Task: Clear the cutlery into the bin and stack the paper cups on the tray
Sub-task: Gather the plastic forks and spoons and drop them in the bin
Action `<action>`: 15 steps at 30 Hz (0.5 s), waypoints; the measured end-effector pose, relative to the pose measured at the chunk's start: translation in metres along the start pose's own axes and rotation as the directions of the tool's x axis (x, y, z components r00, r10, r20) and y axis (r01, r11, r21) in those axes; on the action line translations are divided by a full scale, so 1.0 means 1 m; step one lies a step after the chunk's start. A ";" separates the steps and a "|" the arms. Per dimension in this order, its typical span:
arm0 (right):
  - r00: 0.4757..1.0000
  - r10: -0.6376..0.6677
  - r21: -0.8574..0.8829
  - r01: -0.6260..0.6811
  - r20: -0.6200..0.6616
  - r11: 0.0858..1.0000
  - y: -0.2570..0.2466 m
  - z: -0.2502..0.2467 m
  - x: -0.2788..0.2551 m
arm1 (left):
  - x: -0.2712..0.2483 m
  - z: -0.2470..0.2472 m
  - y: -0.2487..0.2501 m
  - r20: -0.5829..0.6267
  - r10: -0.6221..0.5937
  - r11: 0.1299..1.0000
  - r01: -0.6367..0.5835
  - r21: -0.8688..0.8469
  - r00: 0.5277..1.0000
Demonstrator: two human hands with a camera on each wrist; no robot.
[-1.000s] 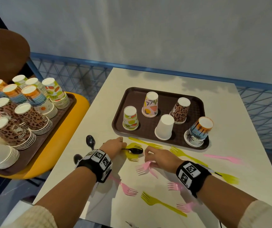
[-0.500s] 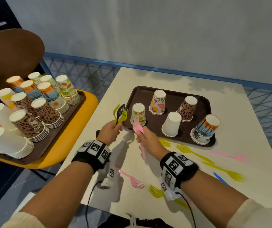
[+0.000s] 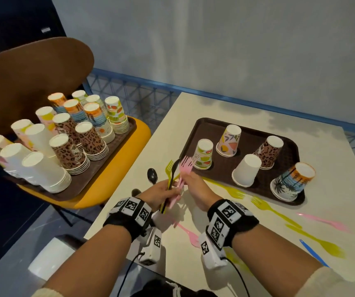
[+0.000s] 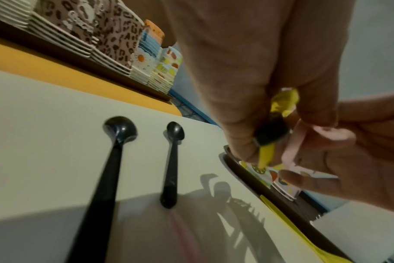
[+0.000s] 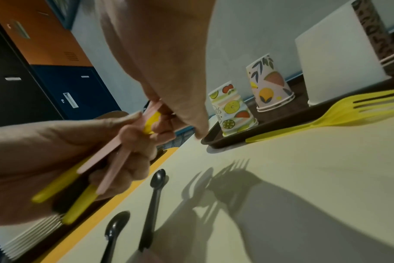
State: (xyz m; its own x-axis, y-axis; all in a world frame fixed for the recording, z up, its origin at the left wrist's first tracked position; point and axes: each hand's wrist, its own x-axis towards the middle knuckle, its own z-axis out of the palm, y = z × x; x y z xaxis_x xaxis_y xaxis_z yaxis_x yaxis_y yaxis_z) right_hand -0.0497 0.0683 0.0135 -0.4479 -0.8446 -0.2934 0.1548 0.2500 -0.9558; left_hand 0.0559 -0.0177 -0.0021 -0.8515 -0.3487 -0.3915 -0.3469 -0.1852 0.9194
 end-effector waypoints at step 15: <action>0.568 0.080 -0.568 0.823 0.819 -0.022 0.054 -0.041 -0.031 | -0.016 -0.030 -0.002 -0.389 0.003 0.986 -0.067 -0.150 0.921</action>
State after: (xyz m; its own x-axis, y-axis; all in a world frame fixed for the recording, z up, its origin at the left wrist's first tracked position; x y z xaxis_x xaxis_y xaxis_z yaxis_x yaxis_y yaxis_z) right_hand -0.0635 0.1272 -0.0294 0.4793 -0.8477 -0.2273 -0.8722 -0.4312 -0.2310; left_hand 0.0826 -0.0395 0.0010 -0.6323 -0.6796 -0.3720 -0.2265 -0.2970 0.9276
